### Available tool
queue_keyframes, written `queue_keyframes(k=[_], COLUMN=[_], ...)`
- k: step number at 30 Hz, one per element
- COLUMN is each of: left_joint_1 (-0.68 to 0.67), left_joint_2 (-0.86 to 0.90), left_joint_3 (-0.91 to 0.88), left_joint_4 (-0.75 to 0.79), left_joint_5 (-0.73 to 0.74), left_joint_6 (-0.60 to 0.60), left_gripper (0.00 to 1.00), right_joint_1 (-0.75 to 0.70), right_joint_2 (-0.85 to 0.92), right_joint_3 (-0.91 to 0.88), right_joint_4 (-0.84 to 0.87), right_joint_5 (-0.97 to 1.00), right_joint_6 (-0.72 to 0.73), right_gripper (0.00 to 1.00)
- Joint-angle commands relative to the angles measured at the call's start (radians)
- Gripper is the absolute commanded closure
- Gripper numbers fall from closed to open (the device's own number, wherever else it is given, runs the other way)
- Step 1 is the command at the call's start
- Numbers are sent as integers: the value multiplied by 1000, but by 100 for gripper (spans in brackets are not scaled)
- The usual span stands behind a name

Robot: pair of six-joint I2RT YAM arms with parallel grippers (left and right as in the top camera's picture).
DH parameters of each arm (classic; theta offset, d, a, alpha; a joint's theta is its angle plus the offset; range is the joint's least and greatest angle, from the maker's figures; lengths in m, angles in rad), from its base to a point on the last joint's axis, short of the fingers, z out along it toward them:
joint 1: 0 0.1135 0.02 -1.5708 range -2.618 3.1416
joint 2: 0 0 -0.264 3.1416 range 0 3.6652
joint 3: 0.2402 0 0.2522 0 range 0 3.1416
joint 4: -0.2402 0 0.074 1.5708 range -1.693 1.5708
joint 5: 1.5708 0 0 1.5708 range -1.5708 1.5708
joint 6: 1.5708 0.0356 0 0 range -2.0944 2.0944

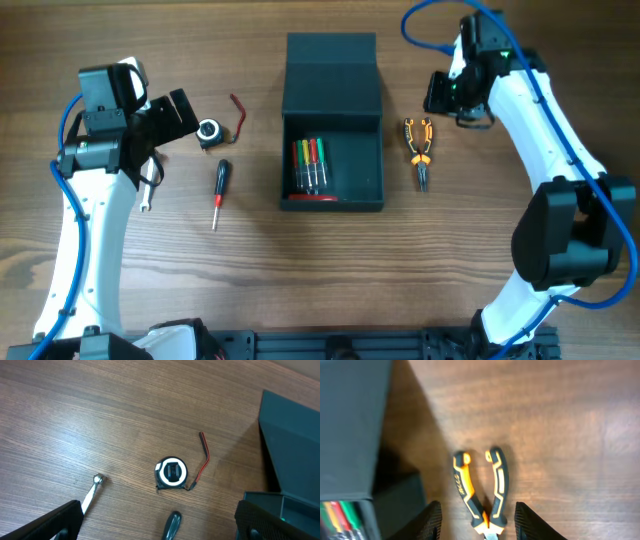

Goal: Pack container
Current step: 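Move right gripper to orange-black pliers and grasp them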

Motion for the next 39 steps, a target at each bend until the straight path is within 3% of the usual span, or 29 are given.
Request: queue_keyframes(k=[1, 10, 23, 26, 34, 39], left_joint_1=[6, 6, 6, 6, 6, 6], left_joint_2=[2, 2, 2, 2, 2, 2], left_joint_3=[18, 18, 18, 18, 18, 18], left_joint_4=[3, 4, 3, 4, 3, 3], left_joint_5=[13, 13, 13, 13, 13, 13], left_joint_6=[16, 16, 16, 16, 16, 16], left_gripper=[0, 0, 0, 0, 0, 0], right_joint_1=[8, -4, -4, -4, -4, 12], right_joint_2=[-7, 28, 161, 161, 116, -86], right_joint_3=[-97, -228, -228, -228, -156, -36], right_joint_4=[21, 118, 146, 145, 76, 36], right_joint_5=[31, 82, 75, 74, 75, 47], right_joint_6=[23, 22, 23, 23, 19, -34], right_gripper=[53, 50, 80, 96, 96, 96])
